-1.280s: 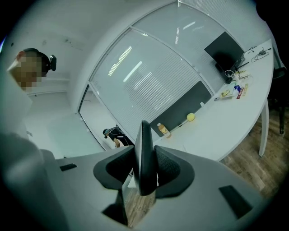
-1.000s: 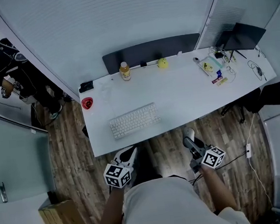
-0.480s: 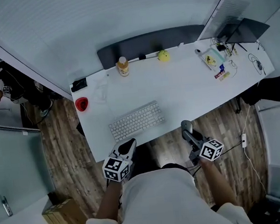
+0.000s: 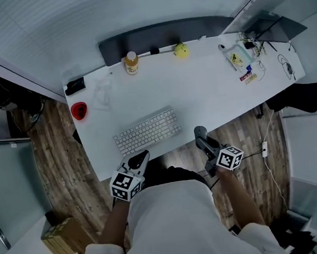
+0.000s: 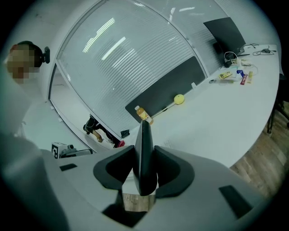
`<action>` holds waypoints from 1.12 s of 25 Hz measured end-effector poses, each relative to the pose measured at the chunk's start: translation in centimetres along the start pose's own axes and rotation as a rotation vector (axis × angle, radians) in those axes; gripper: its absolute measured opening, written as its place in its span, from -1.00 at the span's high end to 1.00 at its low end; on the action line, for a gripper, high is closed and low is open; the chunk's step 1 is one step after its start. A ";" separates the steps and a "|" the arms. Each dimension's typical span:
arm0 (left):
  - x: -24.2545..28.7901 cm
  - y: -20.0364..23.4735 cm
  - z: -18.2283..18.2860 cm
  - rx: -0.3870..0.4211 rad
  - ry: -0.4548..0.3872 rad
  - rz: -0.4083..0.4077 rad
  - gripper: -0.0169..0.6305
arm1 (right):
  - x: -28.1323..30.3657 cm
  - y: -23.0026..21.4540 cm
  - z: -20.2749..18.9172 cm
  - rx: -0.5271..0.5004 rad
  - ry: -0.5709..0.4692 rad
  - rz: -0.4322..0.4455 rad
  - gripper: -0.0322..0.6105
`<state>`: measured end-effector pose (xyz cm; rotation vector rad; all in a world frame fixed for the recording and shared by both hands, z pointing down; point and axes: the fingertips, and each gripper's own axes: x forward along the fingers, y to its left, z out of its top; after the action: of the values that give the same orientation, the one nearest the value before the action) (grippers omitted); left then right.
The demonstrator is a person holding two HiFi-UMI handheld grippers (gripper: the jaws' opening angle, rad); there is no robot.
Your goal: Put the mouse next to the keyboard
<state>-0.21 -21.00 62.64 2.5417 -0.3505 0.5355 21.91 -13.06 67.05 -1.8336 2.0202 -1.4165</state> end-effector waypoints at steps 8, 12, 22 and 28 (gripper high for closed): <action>1.1 0.6 0.6 -0.031 -0.009 0.015 0.89 | 2.6 -1.5 0.1 -0.015 0.076 -0.021 0.43; 1.8 0.9 1.1 -0.050 -0.023 0.049 0.89 | 3.9 -2.8 0.0 -0.010 0.123 -0.019 0.43; 4.3 1.2 1.4 -0.138 -0.054 0.172 0.89 | 8.1 -7.0 -0.1 -0.055 0.257 -0.019 0.42; 5.5 0.5 1.6 -0.150 -0.054 0.237 0.89 | 10.5 -9.5 -0.8 -0.113 0.333 -0.024 0.43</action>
<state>5.00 -23.00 63.96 2.3869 -0.6920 0.5076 25.55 -19.92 78.95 -1.7657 2.2772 -1.7490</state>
